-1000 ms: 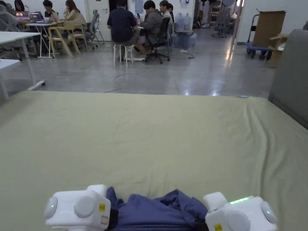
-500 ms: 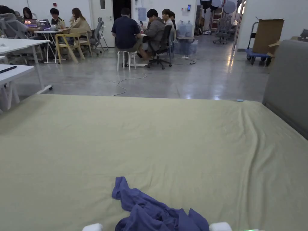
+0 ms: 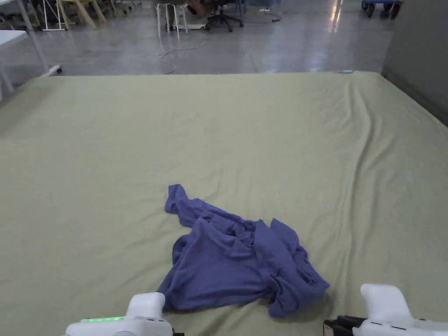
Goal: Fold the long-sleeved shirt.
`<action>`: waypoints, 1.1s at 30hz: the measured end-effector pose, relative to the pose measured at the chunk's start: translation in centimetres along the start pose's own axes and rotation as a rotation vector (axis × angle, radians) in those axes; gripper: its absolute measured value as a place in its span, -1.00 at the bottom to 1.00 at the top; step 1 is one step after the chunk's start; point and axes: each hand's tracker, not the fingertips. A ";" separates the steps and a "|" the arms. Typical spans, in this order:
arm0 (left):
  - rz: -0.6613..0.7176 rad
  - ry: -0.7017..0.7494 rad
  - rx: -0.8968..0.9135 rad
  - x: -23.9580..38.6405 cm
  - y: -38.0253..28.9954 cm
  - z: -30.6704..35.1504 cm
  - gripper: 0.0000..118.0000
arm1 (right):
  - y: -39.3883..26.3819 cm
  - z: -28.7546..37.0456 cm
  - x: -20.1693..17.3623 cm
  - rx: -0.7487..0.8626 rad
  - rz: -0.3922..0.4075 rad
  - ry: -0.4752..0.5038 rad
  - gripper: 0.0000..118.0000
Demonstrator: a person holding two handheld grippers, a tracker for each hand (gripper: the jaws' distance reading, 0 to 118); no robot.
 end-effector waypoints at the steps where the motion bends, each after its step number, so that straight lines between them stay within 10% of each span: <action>1: 0.024 -0.023 0.036 0.3 0.8 0.2 -1.00 | -0.2 -0.4 0.1 -0.002 0.005 -0.003 -1.00; 3: 0.015 -0.017 0.108 0.1 4.0 -0.8 -0.93 | -0.1 -0.2 -0.4 -0.004 0.028 -0.008 -1.00; 4: 0.000 0.013 0.163 0.2 6.2 -0.9 -0.50 | 0.2 -0.2 -0.5 -0.008 0.044 -0.006 -1.00; 6: -0.040 0.094 0.206 0.6 9.8 -1.9 1.00 | 1.0 0.1 -0.8 -0.001 0.058 0.004 -1.00; 14: -0.090 0.209 0.127 1.4 23.5 -12.8 0.97 | 3.3 -1.9 0.2 -0.012 0.077 -0.039 -1.00; 20: -0.276 0.248 0.111 2.2 22.5 -16.9 -0.25 | 4.7 -4.0 1.5 -0.078 0.094 -0.084 -1.00; 22: -0.268 0.252 0.148 3.2 21.5 -13.9 -0.96 | 5.7 -4.5 1.9 -0.081 0.108 -0.085 -1.00; 23: -0.262 0.238 0.169 3.4 21.2 -12.6 -0.96 | 6.7 -4.9 1.9 -0.082 0.112 -0.086 -1.00; 26: -0.225 0.176 0.184 2.3 22.6 -11.3 -0.96 | 9.3 -8.0 2.2 -0.072 0.155 -0.159 0.81; 27: -0.239 0.193 0.206 2.2 22.9 -10.6 -0.96 | 10.1 -8.3 2.0 -0.015 0.192 -0.157 0.99; 33: -0.218 0.173 0.211 2.1 22.9 -8.2 -0.96 | 14.5 -16.6 0.5 -0.065 0.129 -0.120 0.86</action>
